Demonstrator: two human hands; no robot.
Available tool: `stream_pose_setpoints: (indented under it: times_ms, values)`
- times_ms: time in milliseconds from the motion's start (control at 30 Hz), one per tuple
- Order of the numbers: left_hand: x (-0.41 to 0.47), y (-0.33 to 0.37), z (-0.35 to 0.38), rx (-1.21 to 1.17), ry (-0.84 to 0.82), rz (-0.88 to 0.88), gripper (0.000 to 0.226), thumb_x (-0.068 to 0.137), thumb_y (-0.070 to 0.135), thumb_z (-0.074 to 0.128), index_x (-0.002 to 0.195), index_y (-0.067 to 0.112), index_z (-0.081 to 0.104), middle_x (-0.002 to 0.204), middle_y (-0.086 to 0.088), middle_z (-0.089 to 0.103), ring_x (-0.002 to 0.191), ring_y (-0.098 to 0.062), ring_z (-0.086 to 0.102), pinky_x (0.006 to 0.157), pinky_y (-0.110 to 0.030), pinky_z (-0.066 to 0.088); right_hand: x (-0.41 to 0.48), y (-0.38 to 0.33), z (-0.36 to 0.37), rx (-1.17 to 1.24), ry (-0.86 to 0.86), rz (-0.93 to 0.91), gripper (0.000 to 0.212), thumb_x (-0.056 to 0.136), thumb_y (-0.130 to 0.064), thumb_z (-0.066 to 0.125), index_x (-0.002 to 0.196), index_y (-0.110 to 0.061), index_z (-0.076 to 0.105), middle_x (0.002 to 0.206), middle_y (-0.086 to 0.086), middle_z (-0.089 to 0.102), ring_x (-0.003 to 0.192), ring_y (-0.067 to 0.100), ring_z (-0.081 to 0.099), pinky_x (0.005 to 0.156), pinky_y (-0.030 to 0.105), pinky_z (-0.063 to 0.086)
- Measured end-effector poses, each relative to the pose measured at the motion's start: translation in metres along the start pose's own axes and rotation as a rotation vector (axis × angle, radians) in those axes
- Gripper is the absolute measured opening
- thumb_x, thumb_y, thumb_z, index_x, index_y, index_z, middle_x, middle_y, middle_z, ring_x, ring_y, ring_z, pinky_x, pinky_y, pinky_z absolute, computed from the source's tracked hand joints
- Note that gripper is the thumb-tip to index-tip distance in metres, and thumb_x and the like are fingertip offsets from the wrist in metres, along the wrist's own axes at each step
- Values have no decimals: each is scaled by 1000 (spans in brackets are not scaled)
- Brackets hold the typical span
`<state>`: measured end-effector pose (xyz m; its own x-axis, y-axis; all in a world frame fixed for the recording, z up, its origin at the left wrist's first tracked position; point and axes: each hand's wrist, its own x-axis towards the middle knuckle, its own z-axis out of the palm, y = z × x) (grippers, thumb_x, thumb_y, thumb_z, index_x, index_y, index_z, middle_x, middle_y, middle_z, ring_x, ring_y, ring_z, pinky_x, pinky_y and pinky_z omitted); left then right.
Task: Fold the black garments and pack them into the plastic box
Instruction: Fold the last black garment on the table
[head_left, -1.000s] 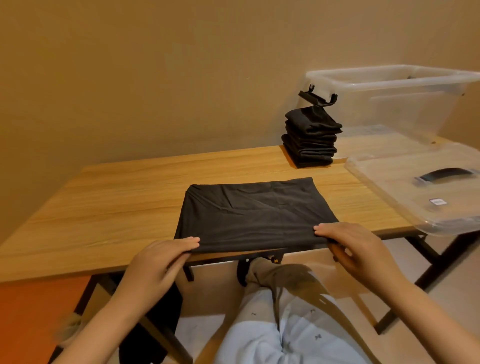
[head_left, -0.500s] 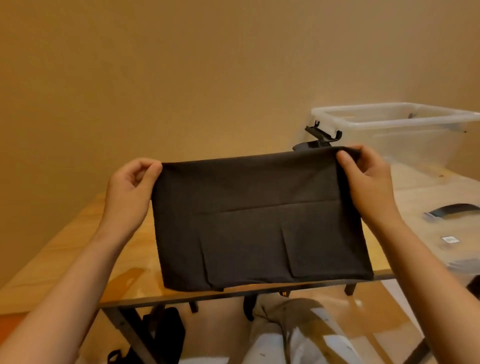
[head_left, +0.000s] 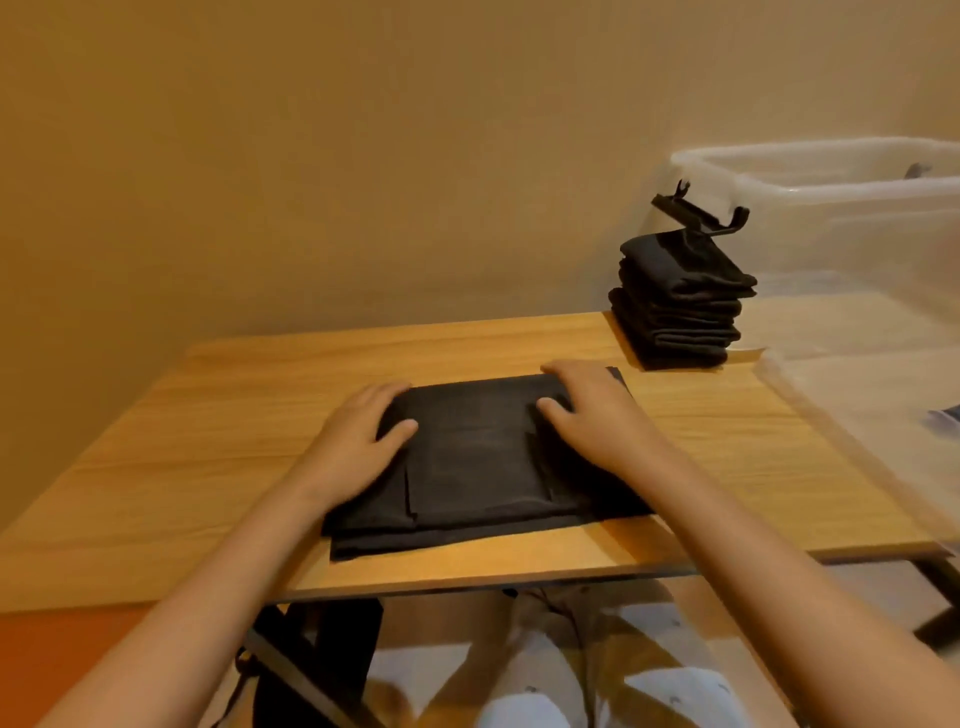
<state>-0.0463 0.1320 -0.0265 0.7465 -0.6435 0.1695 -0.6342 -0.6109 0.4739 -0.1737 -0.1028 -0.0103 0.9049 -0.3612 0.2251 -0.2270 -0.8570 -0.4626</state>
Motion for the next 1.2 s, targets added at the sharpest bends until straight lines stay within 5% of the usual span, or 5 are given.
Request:
stream_pose_setpoints:
  times_ms: [100,267,633,867,1200]
  values:
    - [-33,14,14,116,-141,81,60,98,54,36,153,36,18,160,16,11,147,-2,1,120,-26,4,-31,-23,23,-119,-150,-175,56,101,-40,42,152,-22,26,159,-4,23,148,12,12,119,33,9]
    - [-60,13,29,341,-231,71,107,56,84,-31,150,43,-4,159,20,-10,142,4,-18,115,-23,-11,-54,-20,53,-281,-319,-246,61,100,-53,17,154,-28,2,162,-9,-4,147,7,-11,119,33,-8]
    - [-71,46,22,236,-127,-132,63,100,53,26,155,33,2,163,9,-6,148,-9,-11,122,-35,-2,-23,6,24,-235,-288,-395,57,98,-54,23,152,-36,16,161,-14,5,146,1,-10,121,35,-7]
    - [-10,-17,-3,252,-303,-20,55,103,45,30,154,34,13,163,9,3,149,-8,-1,118,-30,1,-47,-40,56,-310,-352,115,75,97,-62,13,153,-19,-12,159,16,-17,145,30,-23,118,47,-13]
    - [-94,25,16,459,-166,-320,71,94,67,12,155,34,-3,163,4,-8,150,-20,-7,122,-39,2,28,12,30,-332,-448,-217,66,97,-61,23,153,-35,3,162,-8,-3,146,11,-16,117,43,-16]
